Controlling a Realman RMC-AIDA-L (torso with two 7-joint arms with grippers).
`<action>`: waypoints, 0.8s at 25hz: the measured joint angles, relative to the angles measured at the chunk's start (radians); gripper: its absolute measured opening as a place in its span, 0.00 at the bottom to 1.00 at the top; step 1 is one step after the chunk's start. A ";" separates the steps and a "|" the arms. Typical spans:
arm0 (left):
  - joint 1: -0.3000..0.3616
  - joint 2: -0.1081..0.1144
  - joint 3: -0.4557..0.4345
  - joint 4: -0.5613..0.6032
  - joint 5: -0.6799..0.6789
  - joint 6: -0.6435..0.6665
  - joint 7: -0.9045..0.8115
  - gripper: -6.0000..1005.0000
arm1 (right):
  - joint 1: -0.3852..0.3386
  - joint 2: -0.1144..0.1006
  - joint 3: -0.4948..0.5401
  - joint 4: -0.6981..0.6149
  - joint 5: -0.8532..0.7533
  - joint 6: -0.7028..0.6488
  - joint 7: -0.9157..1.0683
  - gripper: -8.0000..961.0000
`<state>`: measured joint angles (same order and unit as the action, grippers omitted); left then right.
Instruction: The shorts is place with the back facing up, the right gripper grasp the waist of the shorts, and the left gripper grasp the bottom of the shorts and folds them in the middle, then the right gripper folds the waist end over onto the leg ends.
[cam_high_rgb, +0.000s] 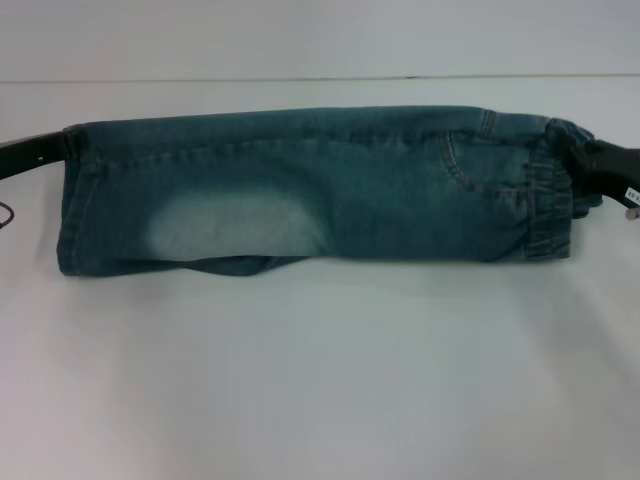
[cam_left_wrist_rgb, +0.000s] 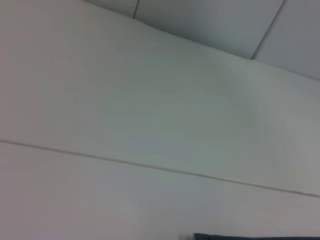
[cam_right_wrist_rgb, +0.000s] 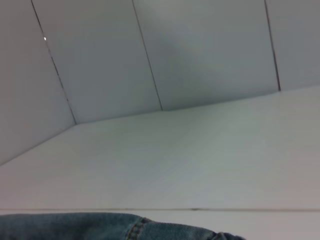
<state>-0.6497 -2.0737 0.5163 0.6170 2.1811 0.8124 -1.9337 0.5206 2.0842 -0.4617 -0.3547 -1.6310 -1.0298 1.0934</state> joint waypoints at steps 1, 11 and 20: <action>-0.002 -0.001 0.011 0.000 0.000 -0.014 0.000 0.00 | 0.003 0.000 0.000 0.003 0.011 0.001 -0.023 0.10; -0.020 0.000 0.036 0.000 0.000 -0.065 0.010 0.07 | 0.043 -0.007 -0.005 -0.005 0.026 0.050 -0.051 0.14; -0.038 -0.011 0.045 0.001 0.000 -0.078 0.069 0.12 | 0.073 -0.017 -0.051 -0.005 0.021 0.081 -0.039 0.18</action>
<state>-0.6881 -2.0842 0.5611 0.6176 2.1808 0.7346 -1.8648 0.5936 2.0673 -0.5131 -0.3599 -1.6105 -0.9488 1.0539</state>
